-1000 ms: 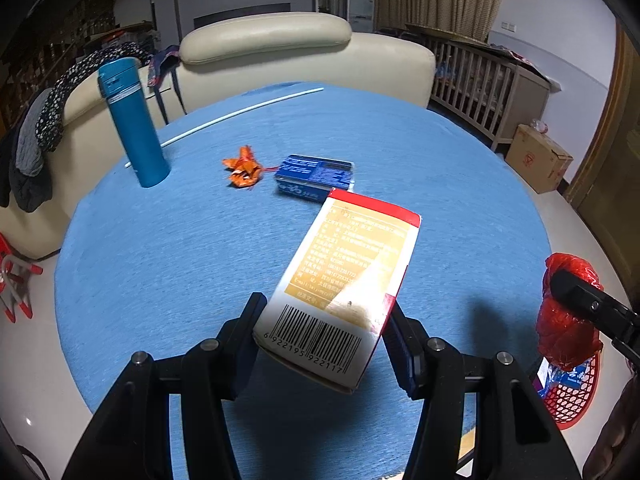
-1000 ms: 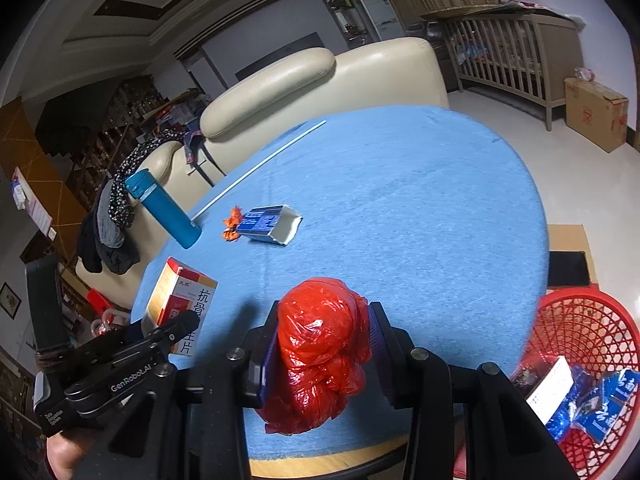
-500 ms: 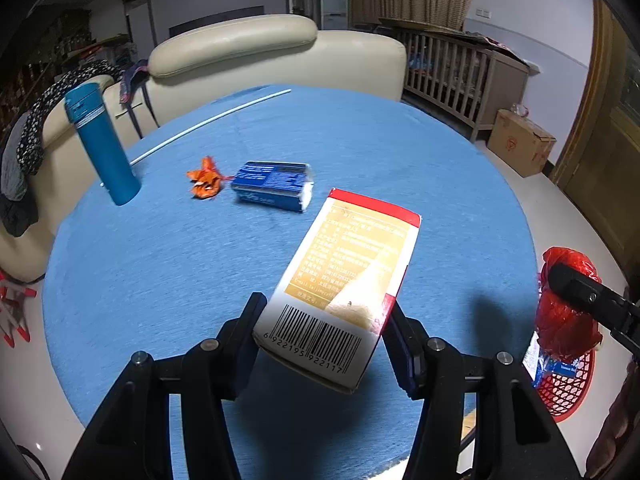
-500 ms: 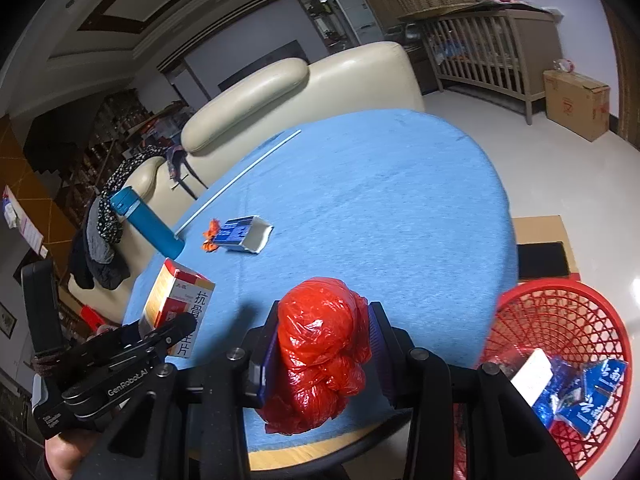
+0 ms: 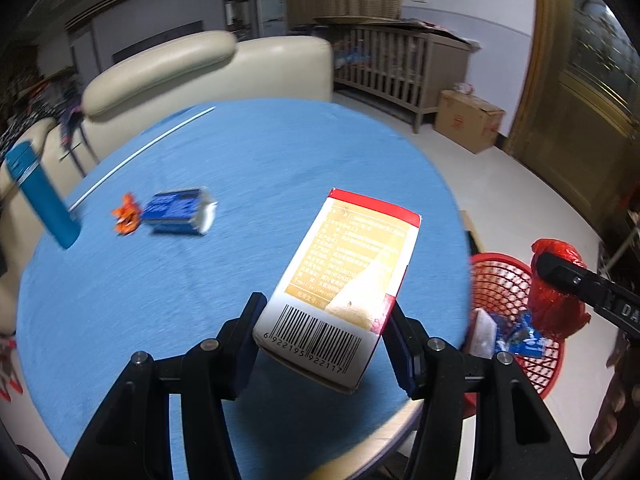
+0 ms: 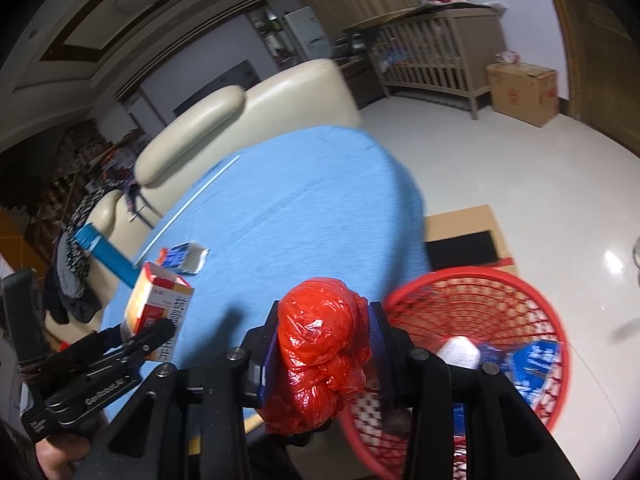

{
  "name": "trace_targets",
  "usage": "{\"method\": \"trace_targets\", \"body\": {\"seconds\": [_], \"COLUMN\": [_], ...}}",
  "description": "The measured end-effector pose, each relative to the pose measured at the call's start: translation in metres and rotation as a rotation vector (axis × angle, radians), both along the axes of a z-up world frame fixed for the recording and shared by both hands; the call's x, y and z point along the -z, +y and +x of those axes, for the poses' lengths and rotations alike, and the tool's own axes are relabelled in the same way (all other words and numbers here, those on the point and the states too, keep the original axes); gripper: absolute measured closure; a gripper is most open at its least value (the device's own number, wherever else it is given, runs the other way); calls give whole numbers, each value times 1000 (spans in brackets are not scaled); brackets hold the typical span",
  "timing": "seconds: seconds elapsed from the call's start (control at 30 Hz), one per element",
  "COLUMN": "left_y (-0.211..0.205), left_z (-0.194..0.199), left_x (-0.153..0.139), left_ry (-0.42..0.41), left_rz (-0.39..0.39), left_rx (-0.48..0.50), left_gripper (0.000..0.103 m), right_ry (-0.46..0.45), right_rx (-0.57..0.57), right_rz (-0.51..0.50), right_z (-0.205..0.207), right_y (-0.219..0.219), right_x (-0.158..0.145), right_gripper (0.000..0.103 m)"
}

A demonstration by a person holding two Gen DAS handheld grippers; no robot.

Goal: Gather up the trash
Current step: 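Carry the red bag and medicine box over the red wastebasket, then open both tools to drop the red bag and medicine box into the wastebasket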

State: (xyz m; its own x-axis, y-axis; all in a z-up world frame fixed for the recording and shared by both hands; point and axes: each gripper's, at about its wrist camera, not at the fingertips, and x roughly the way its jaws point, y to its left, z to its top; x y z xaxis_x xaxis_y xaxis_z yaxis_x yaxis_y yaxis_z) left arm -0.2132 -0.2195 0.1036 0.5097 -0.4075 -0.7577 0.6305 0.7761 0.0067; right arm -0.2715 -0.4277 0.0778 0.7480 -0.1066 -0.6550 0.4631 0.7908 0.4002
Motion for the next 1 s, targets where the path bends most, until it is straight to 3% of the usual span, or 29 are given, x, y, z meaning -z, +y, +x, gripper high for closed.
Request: {"method": "trace_targets", "body": {"seconds": [0.47, 1.0], "left_y": [-77, -107], "left_z": [-49, -61], "left_x": [7, 24], "left_ry": [0, 32], "left_rz": [35, 88], "left_rx": [219, 290], "left_gripper": [45, 45], "right_ry": [105, 194], "right_rx": [134, 149], "right_rz": [28, 101], "right_z": [-55, -78], "right_y": [-57, -69], "right_x": [31, 69], "right_gripper": [60, 60]}}
